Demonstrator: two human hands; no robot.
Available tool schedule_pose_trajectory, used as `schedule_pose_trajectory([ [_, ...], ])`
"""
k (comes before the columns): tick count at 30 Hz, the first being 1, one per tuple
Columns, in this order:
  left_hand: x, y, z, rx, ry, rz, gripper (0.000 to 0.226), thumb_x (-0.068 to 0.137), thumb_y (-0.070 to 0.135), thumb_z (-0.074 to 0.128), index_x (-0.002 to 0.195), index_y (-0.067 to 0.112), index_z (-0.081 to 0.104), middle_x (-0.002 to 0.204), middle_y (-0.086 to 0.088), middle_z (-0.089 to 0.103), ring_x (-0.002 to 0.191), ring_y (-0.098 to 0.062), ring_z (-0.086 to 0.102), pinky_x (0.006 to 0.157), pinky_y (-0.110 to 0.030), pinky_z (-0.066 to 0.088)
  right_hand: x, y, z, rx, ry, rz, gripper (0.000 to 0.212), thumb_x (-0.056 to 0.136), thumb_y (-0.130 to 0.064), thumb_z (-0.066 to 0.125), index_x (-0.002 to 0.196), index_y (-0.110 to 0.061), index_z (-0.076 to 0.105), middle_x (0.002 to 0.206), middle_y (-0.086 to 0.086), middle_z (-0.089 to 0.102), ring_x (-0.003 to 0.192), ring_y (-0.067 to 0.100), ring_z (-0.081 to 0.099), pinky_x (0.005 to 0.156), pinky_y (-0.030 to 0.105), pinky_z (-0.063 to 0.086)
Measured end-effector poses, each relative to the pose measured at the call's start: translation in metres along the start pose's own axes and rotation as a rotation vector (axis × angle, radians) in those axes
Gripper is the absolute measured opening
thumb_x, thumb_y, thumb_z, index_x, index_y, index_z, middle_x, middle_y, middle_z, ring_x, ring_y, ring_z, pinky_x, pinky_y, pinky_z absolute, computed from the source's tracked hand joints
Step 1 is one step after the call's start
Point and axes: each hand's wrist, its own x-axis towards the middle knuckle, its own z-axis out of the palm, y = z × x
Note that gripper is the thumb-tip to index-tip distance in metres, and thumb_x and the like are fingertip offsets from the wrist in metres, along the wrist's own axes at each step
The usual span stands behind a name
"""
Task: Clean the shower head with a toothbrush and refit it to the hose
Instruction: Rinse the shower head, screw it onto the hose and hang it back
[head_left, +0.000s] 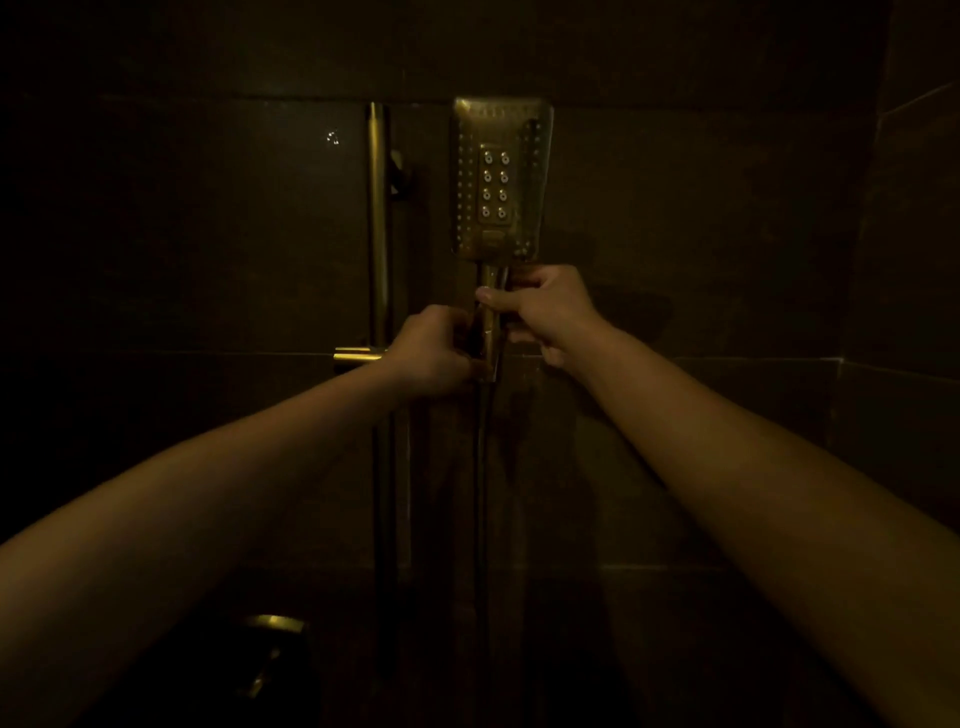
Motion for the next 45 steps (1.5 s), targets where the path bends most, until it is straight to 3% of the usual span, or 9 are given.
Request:
schedule_pose_trajectory([
  [8,0.016,0.018,-0.036,0.094,0.094,-0.063,0.021,0.072,0.007,0.084,0.085,0.016,0.07,0.084,-0.005,0.072,0.075,-0.015,0.068,0.061,-0.029,0.056,0.039,-0.025,0.012,0.035,-0.128,-0.076,0.017,0.079,-0.01,0.08,0.086,-0.02,0.068,0.079,-0.002,0.074,0.075,0.014,0.073,0.056,0.03,0.055],
  [15,0.017,0.013,-0.054,0.133,0.092,-0.093,0.029,0.074,0.012,0.084,0.099,0.008,0.07,0.09,-0.008,0.072,0.086,-0.024,0.071,0.077,-0.044,0.059,0.05,-0.028,0.03,0.068,-0.145,-0.077,0.018,0.078,-0.012,0.081,0.089,-0.021,0.07,0.075,-0.005,0.074,0.066,0.006,0.072,0.047,0.022,0.051],
  [20,0.022,0.008,-0.056,0.102,0.074,-0.069,0.021,0.078,0.012,0.081,0.091,0.018,0.066,0.088,0.0,0.068,0.094,-0.023,0.069,0.082,-0.042,0.058,0.053,-0.033,0.033,0.06,-0.123,-0.078,0.017,0.079,-0.011,0.08,0.091,-0.018,0.07,0.073,-0.004,0.074,0.067,0.009,0.072,0.068,0.038,0.06],
  [23,0.028,0.009,-0.064,0.089,0.082,-0.082,0.043,0.076,0.012,0.083,0.115,0.008,0.064,0.106,-0.007,0.067,0.104,-0.026,0.066,0.087,-0.043,0.057,0.053,-0.039,0.035,0.111,-0.089,-0.062,0.028,0.08,-0.009,0.079,0.106,-0.01,0.069,0.084,0.002,0.074,0.073,0.013,0.072,0.073,0.04,0.06],
  [26,0.028,0.004,-0.071,0.019,0.093,-0.113,0.059,0.075,0.007,0.083,0.128,0.0,0.057,0.103,-0.007,0.067,0.09,-0.015,0.068,0.065,-0.025,0.058,0.05,-0.041,0.041,0.138,-0.067,-0.044,0.035,0.08,-0.01,0.079,0.113,-0.01,0.066,0.096,0.004,0.073,0.086,0.015,0.071,0.079,0.042,0.058],
  [29,0.021,-0.003,-0.07,-0.016,0.034,-0.143,0.05,0.079,0.002,0.078,0.124,-0.006,0.057,0.089,-0.006,0.068,0.065,-0.011,0.07,0.05,-0.02,0.05,0.045,-0.037,0.048,0.068,-0.096,-0.052,0.03,0.081,-0.013,0.079,0.109,-0.014,0.067,0.101,0.003,0.072,0.096,0.018,0.068,0.08,0.041,0.056],
  [36,0.019,-0.016,-0.068,-0.069,0.005,-0.16,0.059,0.078,0.009,0.08,0.129,-0.004,0.052,0.11,-0.025,0.067,0.067,-0.029,0.074,0.065,-0.044,0.061,0.046,-0.025,0.046,0.073,-0.14,-0.08,0.025,0.082,-0.012,0.078,0.104,-0.017,0.068,0.098,-0.001,0.072,0.087,0.009,0.069,0.064,0.03,0.057],
  [41,0.018,-0.021,-0.059,-0.098,-0.045,-0.194,0.037,0.084,0.005,0.074,0.114,-0.008,0.057,0.081,-0.008,0.069,0.066,-0.02,0.075,0.057,-0.032,0.059,0.052,-0.018,0.046,-0.023,-0.146,-0.021,0.049,0.079,-0.017,0.081,0.124,-0.01,0.063,0.11,0.004,0.071,0.102,0.016,0.067,0.066,0.034,0.055],
  [45,0.015,-0.019,-0.057,-0.182,-0.044,-0.197,0.041,0.087,0.0,0.069,0.123,-0.009,0.052,0.086,-0.012,0.066,0.065,-0.015,0.072,0.053,-0.024,0.057,0.055,-0.01,0.045,0.03,-0.124,-0.042,0.048,0.077,-0.019,0.083,0.121,-0.012,0.066,0.11,0.004,0.072,0.106,0.019,0.066,0.065,0.034,0.054],
])
